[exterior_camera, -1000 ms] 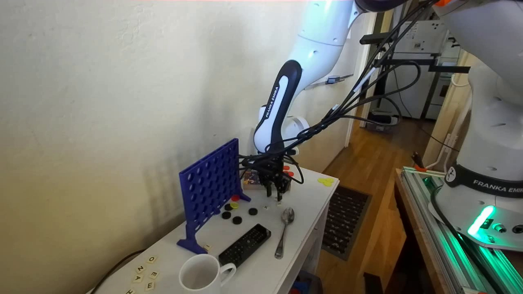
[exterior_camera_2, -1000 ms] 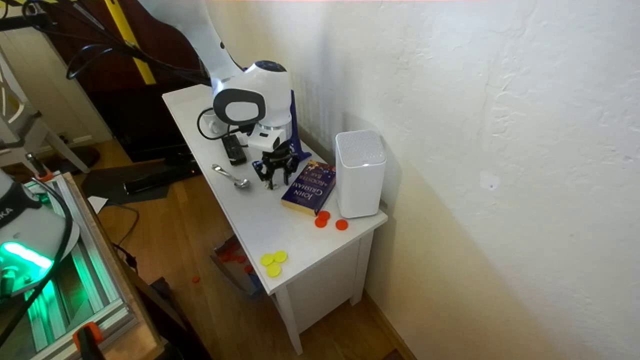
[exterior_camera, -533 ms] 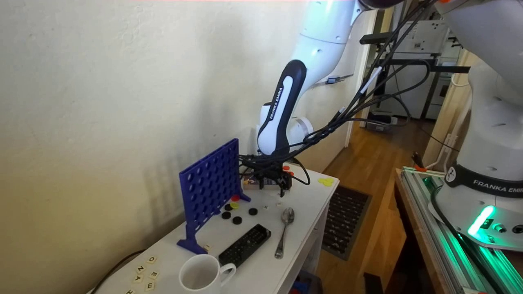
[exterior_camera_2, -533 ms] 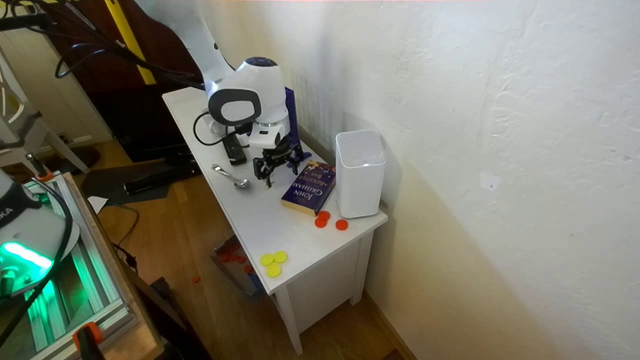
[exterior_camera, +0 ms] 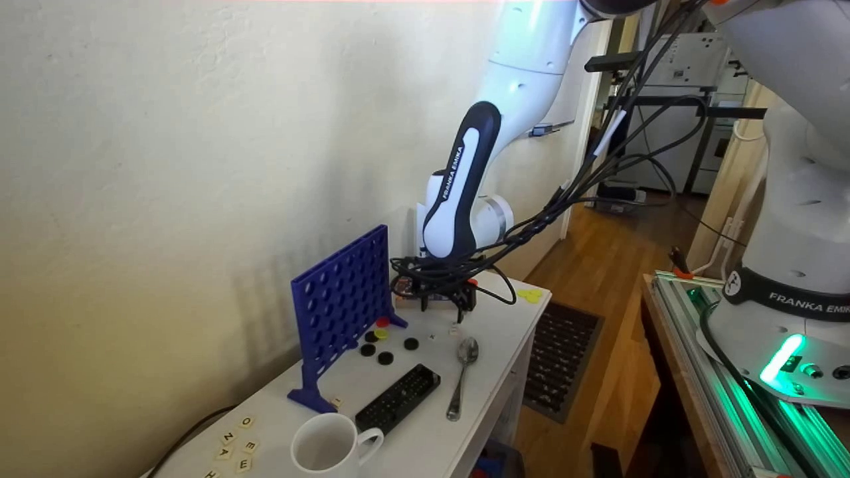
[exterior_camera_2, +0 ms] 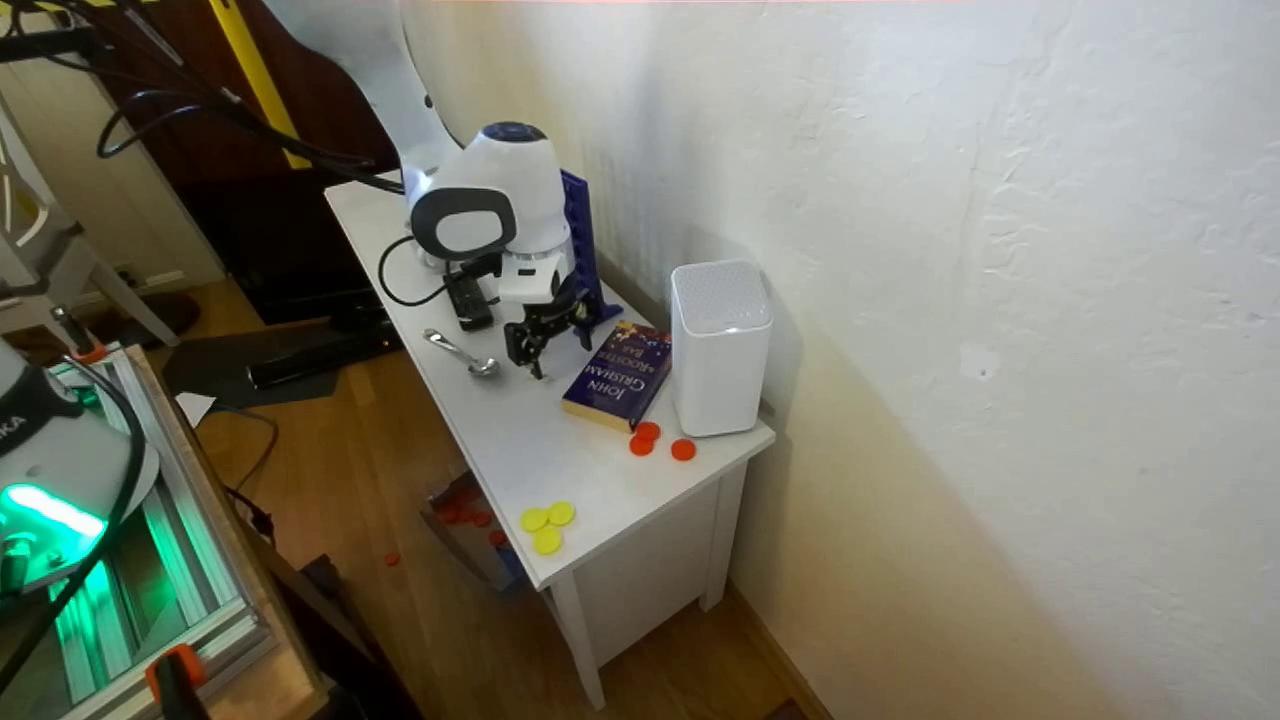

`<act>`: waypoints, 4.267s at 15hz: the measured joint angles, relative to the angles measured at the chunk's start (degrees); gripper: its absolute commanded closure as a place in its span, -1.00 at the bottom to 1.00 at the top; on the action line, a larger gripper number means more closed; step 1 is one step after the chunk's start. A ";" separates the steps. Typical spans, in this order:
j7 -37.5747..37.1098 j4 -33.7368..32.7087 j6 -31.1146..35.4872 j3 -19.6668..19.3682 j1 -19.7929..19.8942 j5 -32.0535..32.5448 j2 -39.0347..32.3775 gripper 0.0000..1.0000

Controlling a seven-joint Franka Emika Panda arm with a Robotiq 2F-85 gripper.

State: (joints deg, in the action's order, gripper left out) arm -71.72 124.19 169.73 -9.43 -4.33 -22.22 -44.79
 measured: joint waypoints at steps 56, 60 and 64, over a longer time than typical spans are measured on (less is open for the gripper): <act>6.85 7.95 7.82 4.66 4.05 -1.49 2.25 1.00; 5.26 6.63 7.72 3.26 2.32 -1.51 1.56 1.00; 4.10 5.88 7.48 2.55 1.54 -1.51 1.20 1.00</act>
State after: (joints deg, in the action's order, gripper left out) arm -67.61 130.07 177.21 -6.88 -2.79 -23.72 -43.60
